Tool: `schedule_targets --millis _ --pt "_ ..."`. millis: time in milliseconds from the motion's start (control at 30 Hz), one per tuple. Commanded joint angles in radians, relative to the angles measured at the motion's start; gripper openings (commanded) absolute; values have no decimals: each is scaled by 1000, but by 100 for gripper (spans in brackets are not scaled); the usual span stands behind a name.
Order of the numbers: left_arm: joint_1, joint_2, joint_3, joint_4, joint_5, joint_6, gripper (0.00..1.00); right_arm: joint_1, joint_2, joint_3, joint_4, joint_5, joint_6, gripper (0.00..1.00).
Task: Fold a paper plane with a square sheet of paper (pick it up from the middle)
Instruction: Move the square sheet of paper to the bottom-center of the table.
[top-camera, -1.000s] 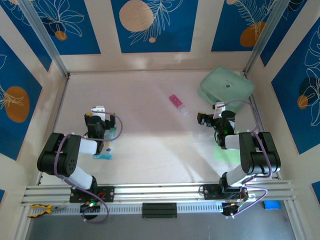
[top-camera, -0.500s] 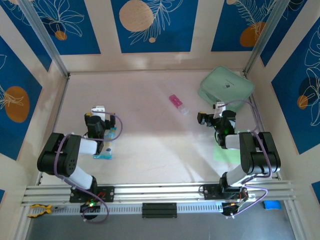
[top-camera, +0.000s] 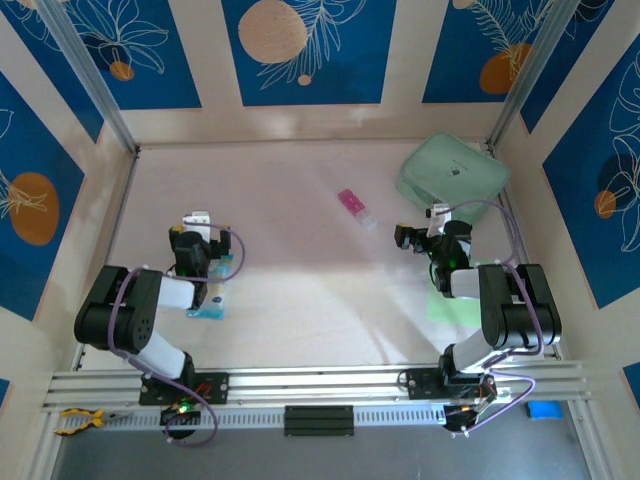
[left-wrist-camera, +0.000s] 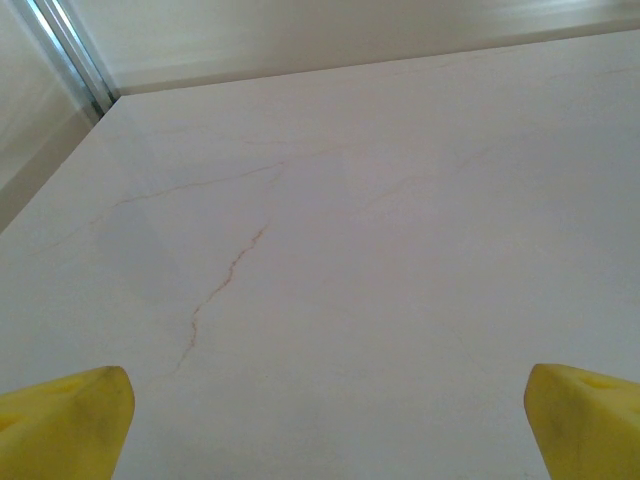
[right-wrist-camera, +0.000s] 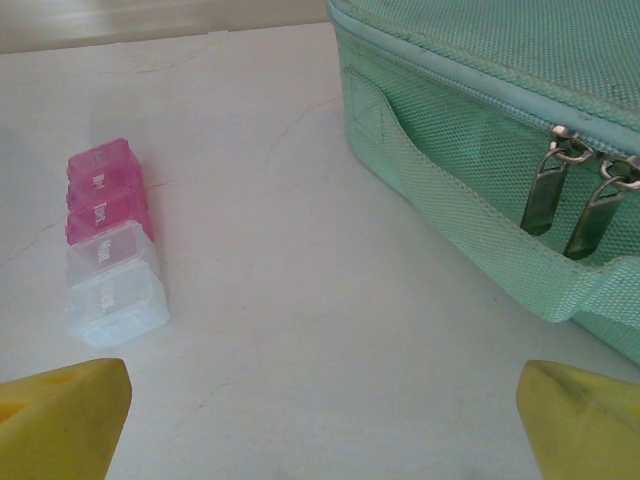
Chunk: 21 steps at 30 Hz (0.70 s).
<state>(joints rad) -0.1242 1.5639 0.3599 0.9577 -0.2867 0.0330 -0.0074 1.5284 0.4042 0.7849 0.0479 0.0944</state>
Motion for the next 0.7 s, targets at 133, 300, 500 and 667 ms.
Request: schedule_targets --millis 133,300,500,667 --pt "11 7 -103 222 38 2 100 20 -22 -21 65 -12 -30 99" --pt "8 18 -184 398 49 10 100 20 -45 -47 95 -49 -47 99" --pt "8 -178 -172 175 -24 -20 100 7 -178 118 -325 -62 20 99" --pt "9 -444 41 -499 -118 -166 100 17 -209 236 -555 -34 126 99"
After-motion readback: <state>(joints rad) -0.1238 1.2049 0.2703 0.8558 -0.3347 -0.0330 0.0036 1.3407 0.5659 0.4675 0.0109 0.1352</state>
